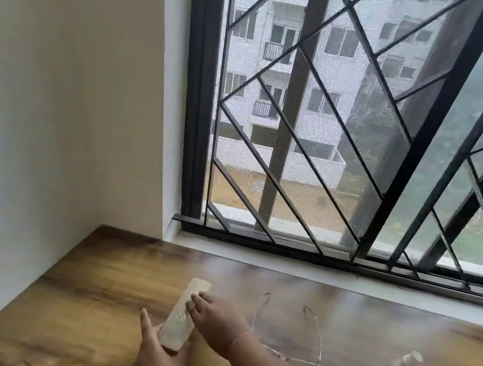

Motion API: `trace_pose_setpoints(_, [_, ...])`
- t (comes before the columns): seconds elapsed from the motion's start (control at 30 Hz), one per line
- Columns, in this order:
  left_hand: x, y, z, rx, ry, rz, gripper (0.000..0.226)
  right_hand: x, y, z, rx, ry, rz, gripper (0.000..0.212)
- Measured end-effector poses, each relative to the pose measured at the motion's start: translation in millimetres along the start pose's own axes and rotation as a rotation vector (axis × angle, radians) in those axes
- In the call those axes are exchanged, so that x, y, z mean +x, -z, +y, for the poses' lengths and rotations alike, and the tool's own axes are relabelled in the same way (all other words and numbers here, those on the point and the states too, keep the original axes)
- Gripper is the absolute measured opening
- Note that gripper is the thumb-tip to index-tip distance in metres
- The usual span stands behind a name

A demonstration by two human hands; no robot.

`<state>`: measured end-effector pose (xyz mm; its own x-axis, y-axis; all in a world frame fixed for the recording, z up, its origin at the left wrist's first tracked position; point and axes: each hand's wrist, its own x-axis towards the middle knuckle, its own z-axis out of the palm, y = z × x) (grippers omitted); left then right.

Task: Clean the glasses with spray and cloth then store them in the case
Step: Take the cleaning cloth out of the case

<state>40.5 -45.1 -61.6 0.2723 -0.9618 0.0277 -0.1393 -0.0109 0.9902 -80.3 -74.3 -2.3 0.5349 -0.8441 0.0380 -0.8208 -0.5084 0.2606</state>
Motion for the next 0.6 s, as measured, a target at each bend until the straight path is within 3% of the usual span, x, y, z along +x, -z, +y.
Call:
trace_pose_setpoints(0.07, [3,-4,-4,-0.087,0.081,0.046,0.132,2,-4,0,0.001,0.019,0.001,0.041])
trace_pose_setpoints(0.13, [0,-2,8,-0.177,0.218,0.007,0.127,4,-11,4,-0.039,0.077,0.043,0.037])
trace_pose_setpoints(0.17, [-4,3,10,-0.267,0.228,0.045,0.113,5,-11,7,-0.068,0.121,0.031,0.033])
trace_pose_setpoints(0.2, [-2,6,7,-0.238,0.134,0.108,0.086,6,-7,9,-0.087,0.137,0.015,0.029])
trace_pose_setpoints(0.23, [2,7,9,-0.192,0.144,0.051,0.075,6,-4,10,-0.107,0.13,0.015,0.026])
trace_pose_setpoints(0.27, [6,9,10,-0.131,0.19,-0.045,0.092,8,-3,11,-0.106,0.129,-0.013,0.028])
trace_pose_setpoints(0.3, [6,8,16,-0.13,0.205,-0.043,0.095,10,-3,13,-0.089,0.129,-0.046,0.032])
trace_pose_setpoints(0.33, [1,8,21,-0.128,0.135,-0.033,0.089,13,-4,14,-0.104,0.14,-0.079,0.035])
trace_pose_setpoints(0.43, [-3,3,17,0.095,-0.005,0.03,0.131,21,3,19,-0.127,0.19,-0.052,0.035])
trace_pose_setpoints(0.6, [-6,7,29,0.251,-0.087,0.095,0.134,45,30,29,-0.133,0.256,-0.193,0.031])
